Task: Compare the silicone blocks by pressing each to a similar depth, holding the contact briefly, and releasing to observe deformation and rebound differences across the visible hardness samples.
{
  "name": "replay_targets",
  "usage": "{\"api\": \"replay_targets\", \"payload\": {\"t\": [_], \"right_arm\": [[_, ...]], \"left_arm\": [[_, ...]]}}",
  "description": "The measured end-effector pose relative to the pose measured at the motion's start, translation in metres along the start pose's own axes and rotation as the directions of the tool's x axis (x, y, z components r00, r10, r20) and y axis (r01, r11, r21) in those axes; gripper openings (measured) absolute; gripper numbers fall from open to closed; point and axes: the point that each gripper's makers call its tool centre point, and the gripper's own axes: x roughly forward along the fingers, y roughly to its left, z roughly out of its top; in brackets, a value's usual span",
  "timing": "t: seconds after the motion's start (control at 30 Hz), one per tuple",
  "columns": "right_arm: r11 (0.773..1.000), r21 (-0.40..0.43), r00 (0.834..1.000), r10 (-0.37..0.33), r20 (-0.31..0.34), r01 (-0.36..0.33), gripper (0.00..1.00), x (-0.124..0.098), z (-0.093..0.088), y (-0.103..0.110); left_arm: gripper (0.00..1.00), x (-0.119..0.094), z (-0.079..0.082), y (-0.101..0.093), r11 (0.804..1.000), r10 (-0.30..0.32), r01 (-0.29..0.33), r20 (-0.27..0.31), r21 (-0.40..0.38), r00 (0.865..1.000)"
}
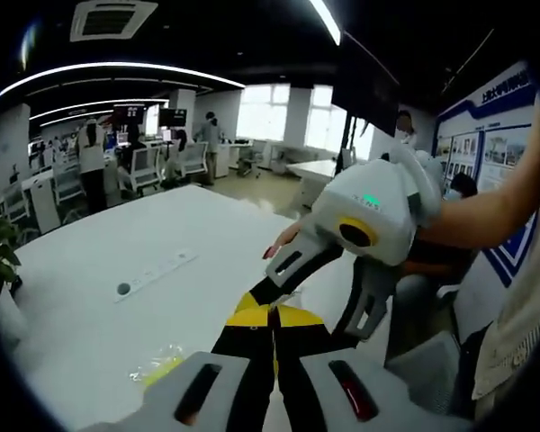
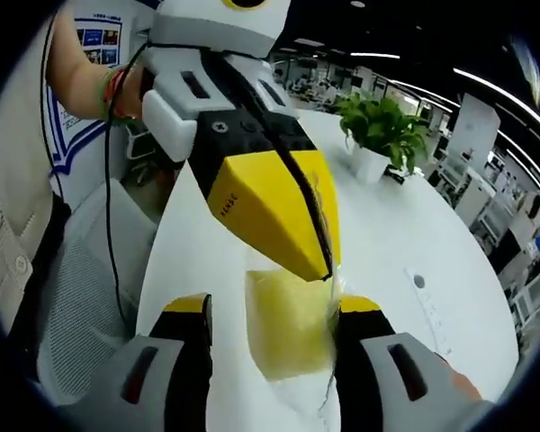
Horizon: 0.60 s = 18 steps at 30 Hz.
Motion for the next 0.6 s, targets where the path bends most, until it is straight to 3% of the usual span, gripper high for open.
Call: {"api": "replay_targets", "payload": {"t": [0.3,0.43,0.6], "right_arm": [[0.986,0.125,0.992,-0.118,0.046,0.112,0.57,-0.014,-0.007,-0.011],[0.958,0.198,0.972,-0.224,0.07,0.206,0.62,-0.02,-0.011,-0.022],[0.929,0.27,0.955,-0.285,0.084,0.253,0.62,-0.028,-0.02,-0.025]], "left_arm": [[0.0,0.005,0.0,0.007,1.0,0.003,-0.002,0.011,-0.027,1.0],[0.0,0.007,0.0,0.009,0.999,0.005,-0.004,0.019,-0.04,1.0],[0.0,0.01,0.0,0.01,0.999,0.011,-0.01,0.018,-0.042,1.0]]}}
